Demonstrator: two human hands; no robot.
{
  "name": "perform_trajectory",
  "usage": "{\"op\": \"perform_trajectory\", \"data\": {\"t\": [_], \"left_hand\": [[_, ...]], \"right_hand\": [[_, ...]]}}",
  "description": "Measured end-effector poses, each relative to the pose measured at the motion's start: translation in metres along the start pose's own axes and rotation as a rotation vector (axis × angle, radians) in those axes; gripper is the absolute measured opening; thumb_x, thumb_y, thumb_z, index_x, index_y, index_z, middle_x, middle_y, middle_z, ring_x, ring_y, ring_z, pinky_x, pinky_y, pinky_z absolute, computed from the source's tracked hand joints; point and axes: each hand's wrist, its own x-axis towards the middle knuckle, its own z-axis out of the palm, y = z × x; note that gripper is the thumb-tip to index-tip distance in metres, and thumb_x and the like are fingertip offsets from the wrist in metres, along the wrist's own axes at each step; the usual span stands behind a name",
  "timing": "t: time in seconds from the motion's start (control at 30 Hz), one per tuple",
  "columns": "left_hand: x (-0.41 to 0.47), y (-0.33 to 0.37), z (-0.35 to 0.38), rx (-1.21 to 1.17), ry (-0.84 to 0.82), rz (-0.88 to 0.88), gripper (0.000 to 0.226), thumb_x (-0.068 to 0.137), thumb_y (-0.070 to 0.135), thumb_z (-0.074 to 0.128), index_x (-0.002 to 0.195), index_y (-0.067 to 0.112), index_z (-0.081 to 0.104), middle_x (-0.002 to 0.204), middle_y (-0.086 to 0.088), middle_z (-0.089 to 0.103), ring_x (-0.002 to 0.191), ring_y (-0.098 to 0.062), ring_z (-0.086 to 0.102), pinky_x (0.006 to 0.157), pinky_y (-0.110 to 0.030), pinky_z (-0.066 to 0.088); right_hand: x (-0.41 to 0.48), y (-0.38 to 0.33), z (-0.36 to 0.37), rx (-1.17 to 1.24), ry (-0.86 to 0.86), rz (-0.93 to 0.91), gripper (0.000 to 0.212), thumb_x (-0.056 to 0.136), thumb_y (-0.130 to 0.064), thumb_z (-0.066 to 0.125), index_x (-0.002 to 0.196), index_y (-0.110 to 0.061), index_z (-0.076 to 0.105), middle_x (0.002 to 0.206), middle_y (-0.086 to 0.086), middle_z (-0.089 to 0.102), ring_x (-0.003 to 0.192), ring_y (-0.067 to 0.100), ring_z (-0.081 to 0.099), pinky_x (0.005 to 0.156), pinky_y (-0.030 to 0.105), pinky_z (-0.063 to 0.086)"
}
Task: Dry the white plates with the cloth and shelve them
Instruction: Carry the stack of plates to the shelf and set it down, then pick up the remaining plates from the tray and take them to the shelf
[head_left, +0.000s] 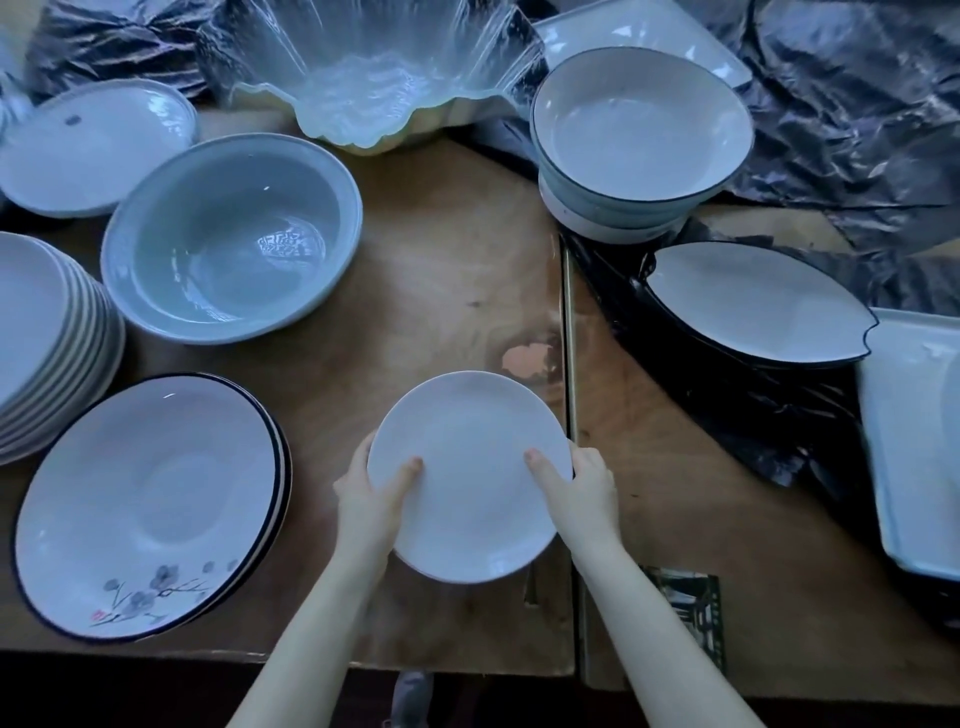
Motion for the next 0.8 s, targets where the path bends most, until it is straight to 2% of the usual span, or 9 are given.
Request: {"op": "perform_trajectory", "data": {"t": [0.1,0.23,0.43,0.5,0.6,0.73,0.8], "left_hand": [[-0.002,0.000,0.003,0.030,-0.003,0.039,0.052,0.071,0.049,0.069,0.120,0.051,0.052,0.134,-0.001,0.053,0.126,-0.023,0.051,0.102,-0.050,0.047],[-0.001,0.000,0.001,0.041,-0.008,0.057,0.051,0.072,0.048,0.068,0.121,0.046,0.052,0.127,0.006,0.058,0.129,-0.024,0.047,0.104,-0.051,0.045],[-0.006,0.000,-0.015,0.086,-0.045,0.153,0.055,0.081,0.042,0.072,0.132,0.033,0.054,0.129,0.010,0.059,0.119,-0.014,0.056,0.101,-0.048,0.049],[-0.009,0.000,-0.021,0.149,-0.042,0.219,0.056,0.084,0.037,0.072,0.135,0.027,0.052,0.132,0.006,0.057,0.120,-0.015,0.054,0.103,-0.048,0.047],[-0.011,0.005,-0.028,0.314,-0.033,0.347,0.058,0.084,0.032,0.071,0.137,0.017,0.051,0.137,-0.004,0.054,0.129,-0.023,0.045,0.109,-0.047,0.038],[-0.018,0.020,-0.040,0.593,-0.067,0.599,0.056,0.087,0.031,0.068,0.136,0.011,0.050,0.140,-0.007,0.050,0.134,-0.028,0.036,0.112,-0.038,0.026],[-0.028,0.031,-0.043,0.636,-0.107,0.686,0.055,0.089,0.032,0.066,0.137,0.012,0.050,0.141,-0.008,0.049,0.134,-0.028,0.033,0.111,-0.039,0.027]], "right_hand": [[-0.001,0.001,0.000,0.042,-0.008,-0.016,0.020,0.095,-0.041,0.060,0.109,-0.028,0.066,0.107,-0.003,0.050,0.095,0.017,0.057,0.076,0.031,0.044],[-0.005,0.002,0.004,0.066,0.025,-0.015,0.031,0.096,-0.042,0.059,0.121,-0.025,0.064,0.109,-0.002,0.043,0.088,0.002,0.053,0.079,0.030,0.044],[-0.020,0.005,-0.003,0.039,0.004,-0.031,0.038,0.096,-0.042,0.058,0.131,-0.026,0.058,0.113,0.000,0.044,0.088,0.002,0.052,0.074,0.026,0.041],[-0.030,0.004,-0.007,0.009,0.030,-0.032,0.043,0.097,-0.043,0.057,0.136,-0.025,0.056,0.117,0.000,0.044,0.092,0.009,0.053,0.080,0.027,0.041],[-0.051,0.000,-0.013,-0.063,0.089,-0.051,0.051,0.098,-0.043,0.057,0.142,-0.019,0.050,0.128,0.004,0.045,0.108,0.017,0.051,0.088,0.028,0.039],[-0.097,-0.001,-0.027,-0.166,0.196,-0.090,0.051,0.098,-0.046,0.055,0.143,-0.021,0.050,0.136,0.004,0.046,0.120,0.022,0.052,0.096,0.033,0.043],[-0.130,0.001,-0.037,-0.222,0.226,-0.107,0.052,0.098,-0.048,0.054,0.143,-0.022,0.049,0.138,0.002,0.047,0.124,0.022,0.049,0.100,0.036,0.043]]}}
